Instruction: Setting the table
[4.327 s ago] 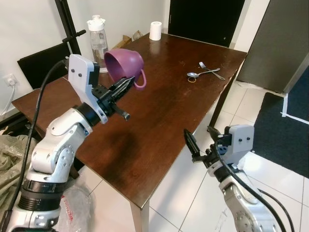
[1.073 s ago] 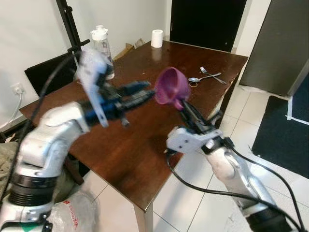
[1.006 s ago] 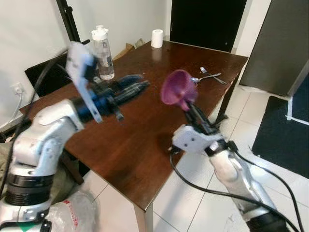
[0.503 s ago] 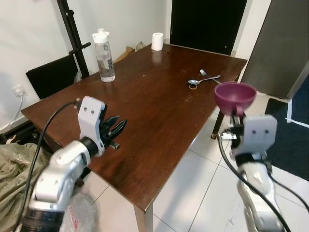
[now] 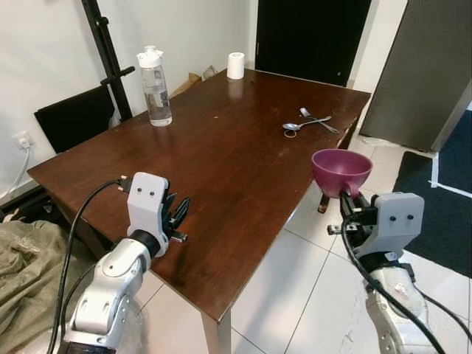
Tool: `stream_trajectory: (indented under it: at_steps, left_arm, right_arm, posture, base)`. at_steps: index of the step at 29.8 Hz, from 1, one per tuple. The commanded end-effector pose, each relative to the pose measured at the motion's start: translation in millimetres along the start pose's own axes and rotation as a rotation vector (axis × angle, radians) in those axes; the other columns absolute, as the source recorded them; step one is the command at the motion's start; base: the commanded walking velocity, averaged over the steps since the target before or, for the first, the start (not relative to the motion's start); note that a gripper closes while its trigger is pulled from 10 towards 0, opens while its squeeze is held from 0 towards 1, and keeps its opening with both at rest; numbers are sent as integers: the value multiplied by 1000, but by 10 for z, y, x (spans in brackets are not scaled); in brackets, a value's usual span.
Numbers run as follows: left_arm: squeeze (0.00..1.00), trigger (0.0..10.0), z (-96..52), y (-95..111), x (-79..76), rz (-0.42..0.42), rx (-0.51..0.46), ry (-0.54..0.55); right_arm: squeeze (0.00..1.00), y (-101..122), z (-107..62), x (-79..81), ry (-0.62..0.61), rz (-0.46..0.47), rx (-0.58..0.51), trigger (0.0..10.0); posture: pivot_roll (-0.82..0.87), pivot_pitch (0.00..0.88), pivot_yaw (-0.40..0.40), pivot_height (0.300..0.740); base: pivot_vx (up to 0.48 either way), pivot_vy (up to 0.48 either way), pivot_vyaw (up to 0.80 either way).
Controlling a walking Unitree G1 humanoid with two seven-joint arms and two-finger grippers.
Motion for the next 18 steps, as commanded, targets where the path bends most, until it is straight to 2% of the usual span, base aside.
stream_trajectory:
  at_steps: [1, 4, 7, 18]
  left_arm:
    - [0, 10000, -28, -45, 2, 6, 9, 11]
    - [0, 10000, -29, -52, -25, -2, 6, 18]
    - [0, 10000, -31, -60, -46, -2, 5, 20]
    - [0, 10000, -31, -63, -78, 4, 6, 16]
  right_arm:
    - [0, 12, 2, -3, -5, 30, 1, 10000]
    - [0, 4, 4, 10, -2, 49, 9, 10000]
    - [0, 6, 2, 21, 2, 55, 12, 10000]
    - [0, -4, 16, 56, 15, 73, 24, 10000]
  posture:
    - [-22, 96, 84, 740]
    - [-25, 97, 83, 740]
    - [-25, 97, 83, 740]
    - [-21, 105, 87, 740]
  base:
    - [0, 0, 0]
    - [0, 0, 0]
    - [-290, 0, 0]
    - [-465, 0, 0]
Point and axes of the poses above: a point about 5 cm out from each wrist's last joint towards the gripper, its own z axis pointing out of the wrist towards the gripper, its own y axis along the axis of the wrist's last joint, x = y × z, the point moved 4 cm from there along z, pointing out of the wrist towards the gripper, and after that the axes turned 2 degrees about -z, right-handed, at the moved point
